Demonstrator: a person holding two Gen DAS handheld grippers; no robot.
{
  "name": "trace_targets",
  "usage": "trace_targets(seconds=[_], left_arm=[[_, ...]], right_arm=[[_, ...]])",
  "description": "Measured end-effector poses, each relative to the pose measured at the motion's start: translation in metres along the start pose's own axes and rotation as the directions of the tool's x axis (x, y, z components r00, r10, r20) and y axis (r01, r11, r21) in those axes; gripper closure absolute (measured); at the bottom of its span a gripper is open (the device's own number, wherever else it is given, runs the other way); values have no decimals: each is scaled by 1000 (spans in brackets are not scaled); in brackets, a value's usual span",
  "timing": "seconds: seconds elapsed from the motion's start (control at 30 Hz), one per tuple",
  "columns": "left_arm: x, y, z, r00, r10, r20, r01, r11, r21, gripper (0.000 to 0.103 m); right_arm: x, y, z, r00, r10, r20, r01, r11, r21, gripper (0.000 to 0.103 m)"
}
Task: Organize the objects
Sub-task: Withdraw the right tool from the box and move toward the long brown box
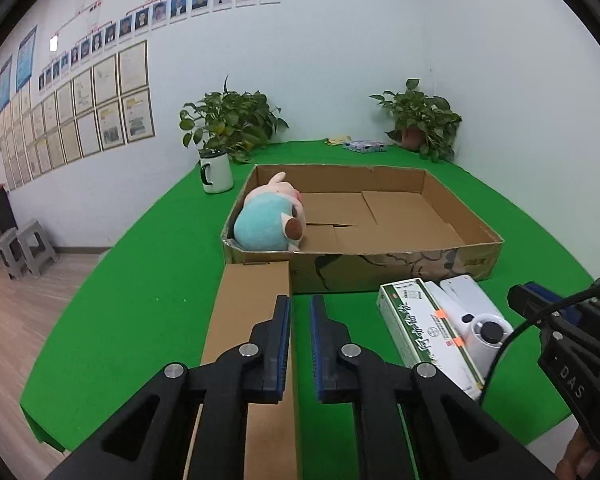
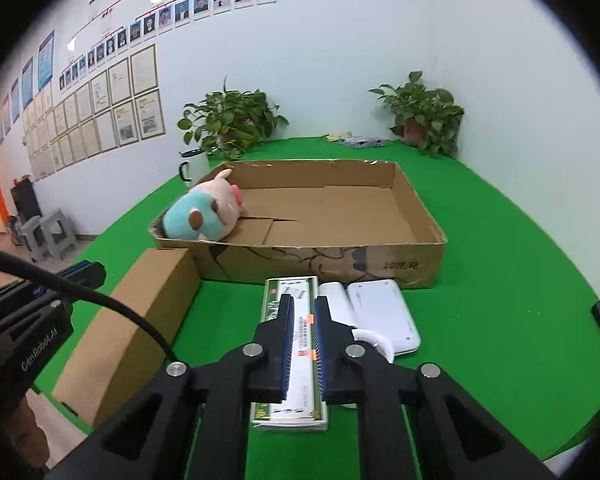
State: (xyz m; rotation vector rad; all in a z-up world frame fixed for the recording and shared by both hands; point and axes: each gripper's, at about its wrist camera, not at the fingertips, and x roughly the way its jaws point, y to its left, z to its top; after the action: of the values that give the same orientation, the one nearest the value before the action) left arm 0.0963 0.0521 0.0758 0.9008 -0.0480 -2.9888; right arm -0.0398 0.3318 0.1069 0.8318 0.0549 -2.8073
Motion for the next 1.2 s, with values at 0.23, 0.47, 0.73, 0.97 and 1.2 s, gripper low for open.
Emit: trace_targets(seconds=[0.23,0.47,0.73,0.97,1.2], left_arm=[[-1,8,3,999,34,24,-33,999,-24,1],[3,18,6,1000,18,4,-18,1000,-18,1],[14,25,8,1000,17,-18,-18,1000,-9,1],[27,38,10,999,-27,-47,25,999,-32,1],[35,61,9,995,-48,-83,44,998,-48,2]], right_arm=[[6,-4,-1,999,-35,17,36,999,-5,7],[12,-13,-5,999,-31,-9,31,999,14,7],[12,-20,-8,999,-25,-23,26,999,25,7],[13,-23,-7,1000,-10,-24,11,1000,15,7],[22,-17,-8,998,17,-52,-17,1000,4,7]])
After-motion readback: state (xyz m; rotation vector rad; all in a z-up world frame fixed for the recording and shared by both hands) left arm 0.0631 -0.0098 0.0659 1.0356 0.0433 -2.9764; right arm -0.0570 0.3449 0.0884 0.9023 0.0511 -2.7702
